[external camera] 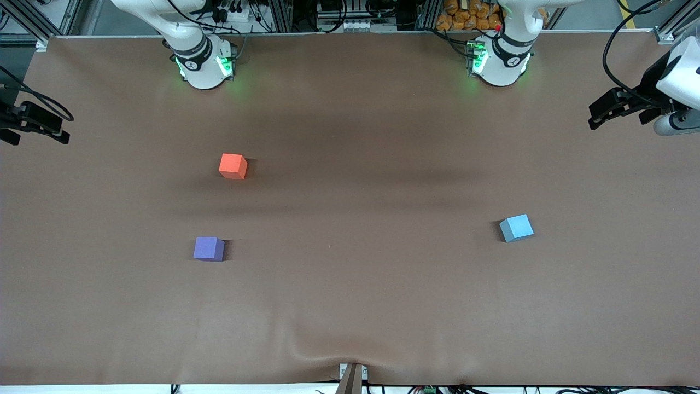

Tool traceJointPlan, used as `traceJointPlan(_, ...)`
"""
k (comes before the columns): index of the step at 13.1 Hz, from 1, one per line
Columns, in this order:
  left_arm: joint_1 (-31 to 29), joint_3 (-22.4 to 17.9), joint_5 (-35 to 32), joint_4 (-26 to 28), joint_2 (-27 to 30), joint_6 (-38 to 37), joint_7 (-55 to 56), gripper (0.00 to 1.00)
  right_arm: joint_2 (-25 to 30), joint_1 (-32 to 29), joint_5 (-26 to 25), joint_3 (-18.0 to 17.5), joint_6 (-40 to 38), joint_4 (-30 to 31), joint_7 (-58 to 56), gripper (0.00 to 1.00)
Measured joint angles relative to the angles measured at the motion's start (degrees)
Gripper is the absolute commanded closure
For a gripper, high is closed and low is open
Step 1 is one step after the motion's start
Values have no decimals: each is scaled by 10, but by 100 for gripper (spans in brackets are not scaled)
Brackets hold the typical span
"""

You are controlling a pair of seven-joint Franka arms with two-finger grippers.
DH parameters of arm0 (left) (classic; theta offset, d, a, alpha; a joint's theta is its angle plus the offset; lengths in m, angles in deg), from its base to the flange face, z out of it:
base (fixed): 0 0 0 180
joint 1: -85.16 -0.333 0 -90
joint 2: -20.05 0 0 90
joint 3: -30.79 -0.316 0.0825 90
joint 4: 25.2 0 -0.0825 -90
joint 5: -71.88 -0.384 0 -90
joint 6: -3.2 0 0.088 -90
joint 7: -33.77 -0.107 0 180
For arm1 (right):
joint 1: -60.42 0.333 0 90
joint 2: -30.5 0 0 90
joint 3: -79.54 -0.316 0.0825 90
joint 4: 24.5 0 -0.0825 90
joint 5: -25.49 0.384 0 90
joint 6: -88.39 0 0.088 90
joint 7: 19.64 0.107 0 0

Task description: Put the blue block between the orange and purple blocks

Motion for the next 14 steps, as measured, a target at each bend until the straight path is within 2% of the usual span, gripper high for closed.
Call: traceJointPlan(14, 0, 0, 0, 0, -5, 1, 0, 0, -1, 17, 0, -1, 11, 0, -1, 0)
